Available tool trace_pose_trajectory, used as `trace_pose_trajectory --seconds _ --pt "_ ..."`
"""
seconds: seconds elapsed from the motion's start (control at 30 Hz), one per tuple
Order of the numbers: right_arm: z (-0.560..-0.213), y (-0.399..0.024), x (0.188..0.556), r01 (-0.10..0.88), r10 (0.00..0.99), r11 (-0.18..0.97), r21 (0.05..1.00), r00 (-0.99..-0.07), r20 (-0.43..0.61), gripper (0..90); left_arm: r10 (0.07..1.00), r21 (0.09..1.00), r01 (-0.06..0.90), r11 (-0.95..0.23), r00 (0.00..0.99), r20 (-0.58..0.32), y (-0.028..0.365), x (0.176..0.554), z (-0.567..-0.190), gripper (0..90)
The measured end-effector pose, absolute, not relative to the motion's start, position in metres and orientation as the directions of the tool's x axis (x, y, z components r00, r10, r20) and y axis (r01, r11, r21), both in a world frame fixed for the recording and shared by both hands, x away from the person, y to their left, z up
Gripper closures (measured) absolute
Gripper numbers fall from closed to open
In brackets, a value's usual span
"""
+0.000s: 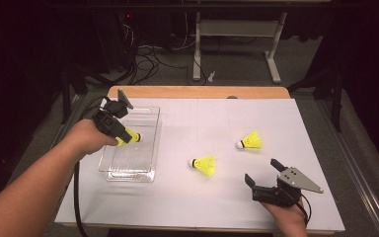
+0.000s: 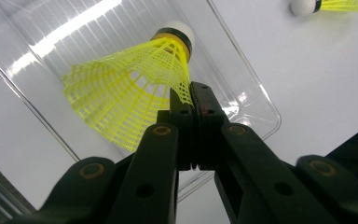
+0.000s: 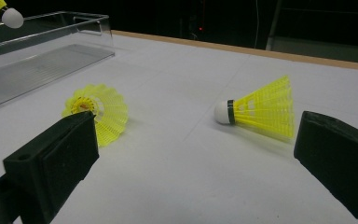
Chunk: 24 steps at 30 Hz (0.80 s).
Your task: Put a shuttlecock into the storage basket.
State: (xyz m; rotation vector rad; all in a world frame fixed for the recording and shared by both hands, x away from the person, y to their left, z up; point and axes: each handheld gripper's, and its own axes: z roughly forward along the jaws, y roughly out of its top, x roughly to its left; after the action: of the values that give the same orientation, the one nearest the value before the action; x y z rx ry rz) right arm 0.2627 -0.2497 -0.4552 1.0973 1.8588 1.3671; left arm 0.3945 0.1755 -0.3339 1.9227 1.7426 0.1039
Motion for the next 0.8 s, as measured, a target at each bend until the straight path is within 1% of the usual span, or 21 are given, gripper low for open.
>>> trace_pose_trajectory --seconds 0.2,0.6,0.8 --pt "-0.455 -0.25 0.262 0.275 0.869 0.136 0.952 -0.494 0.018 0.1 0.942 0.422 0.906 -0.011 0.152 -0.3 0.17 0.401 -0.337 88.8" --pt "-0.455 -0.251 0.263 0.275 0.868 0.132 0.952 -0.496 0.023 0.2 0.942 0.436 0.9 0.002 0.145 -0.304 0.164 0.414 -0.351 88.8" --pt "-0.455 -0.25 0.263 0.273 0.866 0.135 0.952 -0.499 0.021 0.1 0.942 0.431 0.902 0.021 0.127 -0.312 0.165 0.419 -0.359 88.8"
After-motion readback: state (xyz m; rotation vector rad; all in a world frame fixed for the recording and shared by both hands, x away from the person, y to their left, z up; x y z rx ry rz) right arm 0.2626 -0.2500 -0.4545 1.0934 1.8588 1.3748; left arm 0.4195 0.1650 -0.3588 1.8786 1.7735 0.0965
